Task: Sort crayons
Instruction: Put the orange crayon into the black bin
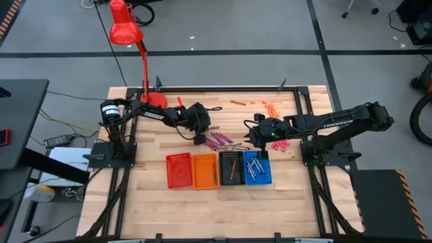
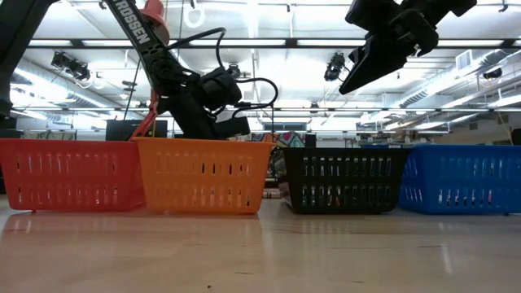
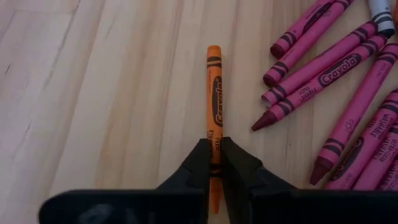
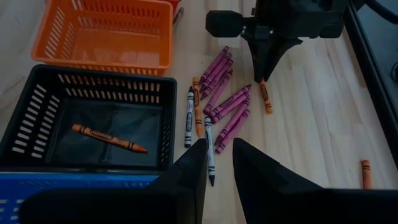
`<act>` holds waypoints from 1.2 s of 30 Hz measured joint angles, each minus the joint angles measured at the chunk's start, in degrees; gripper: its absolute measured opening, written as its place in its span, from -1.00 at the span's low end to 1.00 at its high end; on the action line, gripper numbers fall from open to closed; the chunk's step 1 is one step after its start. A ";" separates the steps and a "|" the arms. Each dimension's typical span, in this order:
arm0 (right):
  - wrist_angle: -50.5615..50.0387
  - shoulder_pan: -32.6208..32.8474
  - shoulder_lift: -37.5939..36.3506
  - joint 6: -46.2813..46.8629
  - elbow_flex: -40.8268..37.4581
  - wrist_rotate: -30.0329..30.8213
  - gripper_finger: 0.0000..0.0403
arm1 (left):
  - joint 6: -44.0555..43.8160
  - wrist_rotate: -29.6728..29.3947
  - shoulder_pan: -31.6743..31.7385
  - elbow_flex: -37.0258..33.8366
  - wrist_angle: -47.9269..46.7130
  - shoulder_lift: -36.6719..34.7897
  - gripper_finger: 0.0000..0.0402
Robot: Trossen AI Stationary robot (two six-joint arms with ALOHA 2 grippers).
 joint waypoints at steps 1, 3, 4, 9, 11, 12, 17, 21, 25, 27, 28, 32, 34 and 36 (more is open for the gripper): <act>-0.02 -0.01 0.00 0.00 0.00 0.00 -0.59 | 0.00 0.02 0.00 0.00 0.00 0.00 -0.88; -0.02 -0.02 0.00 0.00 0.00 0.00 -0.59 | 0.00 0.02 0.00 -0.02 0.02 0.02 -0.87; -0.02 -0.02 0.00 0.00 0.00 0.00 -0.59 | 0.00 0.04 0.00 -0.02 0.02 0.04 -0.85; -0.04 -0.01 0.00 0.00 0.00 0.01 -0.59 | -0.02 -0.22 -0.51 -0.14 0.51 -0.63 -0.83; -0.08 0.00 0.00 0.00 0.01 0.00 -0.59 | 0.08 -0.28 -0.69 -0.22 0.40 -1.12 -0.83; -0.13 -0.01 0.00 0.00 0.02 0.02 -0.59 | 0.07 -0.31 -0.91 -0.28 0.16 -1.58 -0.83; -0.18 -0.01 0.00 0.00 0.04 0.04 -0.59 | 0.01 -0.26 -1.45 -0.31 0.69 -3.95 -0.82; -0.22 0.00 0.00 0.00 0.04 0.14 -0.59 | 0.00 -0.03 -2.04 -0.28 1.06 -5.09 -0.82; -0.59 0.00 0.00 0.81 0.04 3.15 -0.59 | -0.85 0.43 -3.38 -0.21 3.40 -5.14 -0.82; -1.90 -0.02 0.00 2.14 0.04 5.91 -0.59 | -1.10 0.90 -4.54 -0.20 4.73 -5.14 -0.82; -2.65 -0.16 0.00 2.77 0.04 7.32 -0.59 | -1.11 0.92 -5.26 -0.20 5.25 -5.14 -0.82; -5.88 -1.00 0.00 4.98 0.04 11.75 -0.59 | -2.07 1.00 -8.30 -0.18 8.90 -5.11 -0.82; -6.92 -1.58 0.00 5.85 0.04 12.26 -0.59 | -2.11 1.00 -9.86 -0.15 11.25 -5.11 -0.82; -7.49 -1.94 0.00 6.34 0.04 12.11 -0.59 | -1.74 1.00 -11.39 -0.15 13.48 -5.11 -0.82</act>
